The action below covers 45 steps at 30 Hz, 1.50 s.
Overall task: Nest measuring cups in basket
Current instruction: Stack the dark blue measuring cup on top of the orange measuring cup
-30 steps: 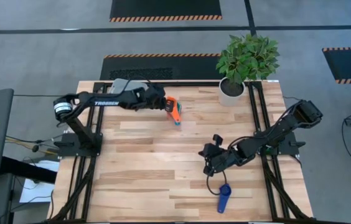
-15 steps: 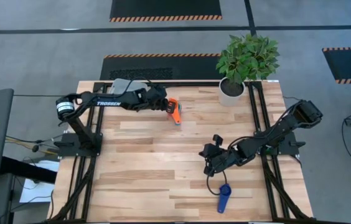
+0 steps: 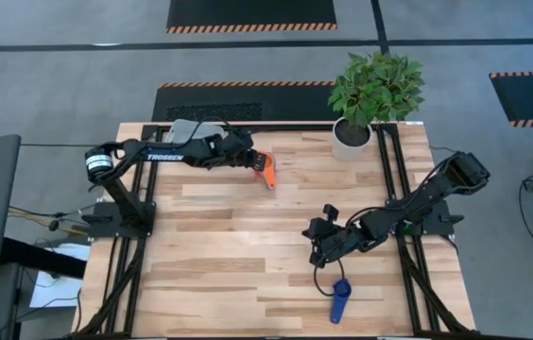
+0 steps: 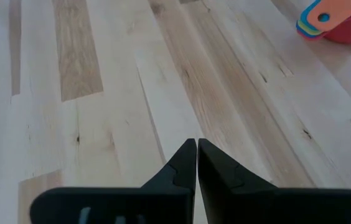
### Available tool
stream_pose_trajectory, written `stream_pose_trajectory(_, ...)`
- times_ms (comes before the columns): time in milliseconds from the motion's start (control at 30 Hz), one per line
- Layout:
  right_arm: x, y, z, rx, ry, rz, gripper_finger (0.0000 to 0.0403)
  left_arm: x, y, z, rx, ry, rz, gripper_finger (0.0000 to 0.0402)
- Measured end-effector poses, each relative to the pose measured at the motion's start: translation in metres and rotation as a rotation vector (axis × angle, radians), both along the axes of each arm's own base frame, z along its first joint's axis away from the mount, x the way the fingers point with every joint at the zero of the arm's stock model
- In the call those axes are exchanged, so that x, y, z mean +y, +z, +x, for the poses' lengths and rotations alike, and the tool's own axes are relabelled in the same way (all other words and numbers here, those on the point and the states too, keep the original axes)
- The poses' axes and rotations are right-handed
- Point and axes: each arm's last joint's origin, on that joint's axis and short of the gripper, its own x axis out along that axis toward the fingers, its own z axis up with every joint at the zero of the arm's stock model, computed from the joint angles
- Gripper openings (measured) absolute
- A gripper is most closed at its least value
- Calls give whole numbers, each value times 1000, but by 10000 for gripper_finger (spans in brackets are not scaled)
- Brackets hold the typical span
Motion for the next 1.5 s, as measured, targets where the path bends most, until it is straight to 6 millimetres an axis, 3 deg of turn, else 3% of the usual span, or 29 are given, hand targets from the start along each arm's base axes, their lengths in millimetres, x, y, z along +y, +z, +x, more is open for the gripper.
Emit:
stream_pose_trajectory(167,-2,0,1,-1,-10,2,37,-16,2,8,22,-57,86,148)
stream_pose_trajectory(533,8,-1,-3,11,-6,142,37,-79,21,37,-91,-256,371,134)
stream_pose_trajectory(733,26,-5,-17,58,-25,239,37,-114,36,48,-242,-383,508,132)
stream_pose_trajectory(933,45,-11,-41,131,-116,346,37,-144,36,46,-359,-517,632,132)
stream_pose_trajectory(1267,70,-13,-65,163,-231,529,38,-159,31,33,-560,-592,783,132)
stream_pose_trajectory(1500,77,-13,-73,163,-313,631,71,-157,46,29,-686,-585,927,132)
